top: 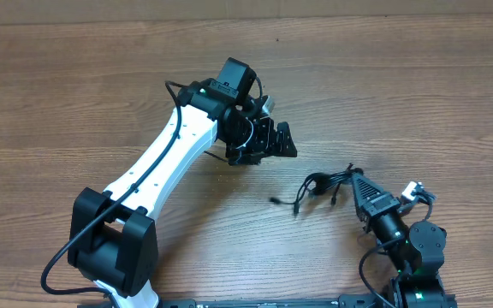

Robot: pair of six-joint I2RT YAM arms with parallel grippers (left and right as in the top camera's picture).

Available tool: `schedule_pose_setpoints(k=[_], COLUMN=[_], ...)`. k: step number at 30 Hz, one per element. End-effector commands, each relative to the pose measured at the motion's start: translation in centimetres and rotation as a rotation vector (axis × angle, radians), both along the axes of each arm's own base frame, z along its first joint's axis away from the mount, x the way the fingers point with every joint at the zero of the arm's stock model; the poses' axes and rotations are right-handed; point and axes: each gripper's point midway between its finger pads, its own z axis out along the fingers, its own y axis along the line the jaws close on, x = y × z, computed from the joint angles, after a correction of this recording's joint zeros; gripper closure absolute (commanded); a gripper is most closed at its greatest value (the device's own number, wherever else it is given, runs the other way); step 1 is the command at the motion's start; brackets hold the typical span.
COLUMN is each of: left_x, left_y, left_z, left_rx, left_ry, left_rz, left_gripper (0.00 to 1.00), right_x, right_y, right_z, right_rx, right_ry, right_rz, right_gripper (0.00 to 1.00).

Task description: Untangle cables

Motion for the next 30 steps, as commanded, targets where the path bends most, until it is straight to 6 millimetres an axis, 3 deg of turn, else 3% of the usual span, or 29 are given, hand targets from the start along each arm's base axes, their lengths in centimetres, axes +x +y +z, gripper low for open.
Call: schedule_pose_setpoints(k=[1,10,14,18,21,24,30], left_x=[-0.2,0.6,-0.2,-1.3,-2.5,-3.7,-4.5], left_y=[-1.2,-3.9,-5.3,-6.6,-7.5,-8.4,-9.1], left_z=[0.7,1.3,1.4,1.5,1.5,1.5,0.8], left_rx=[-0.016,-0.037,-0.027,-0.015,0.003,0.027,0.086], left_ry=[0.131,0.265,0.379,0.454,0.506,0.57,0.614], left_rz=[0.13,0.357,0.459,0.513,0.539,0.582,0.706], left_gripper=[0.04,0.0,0.1,0.09,0.0,0.0,0.11], right_x=[0.4,0.3,0.1,0.1,0.1,0.0,-0.1], right_y=[-1.4,-1.0,-0.7,-0.7,-0.7,-0.6,-0.1], right_z=[-0.1,-0.3,-0.7,-0.8,-0.8,-0.8,-0.8], right_rx=[0.101,0.094,0.091,0.067,0.068,0.07,0.087], right_ry=[0.028,0.036,0.049,0.048,0.047,0.049,0.054], right_rz=[-0.111,-0.083,-0.065,-0.062,-0.06,-0.052,-0.027], right_gripper=[0.96,0.96,0.96,0.96,0.96,0.96,0.96])
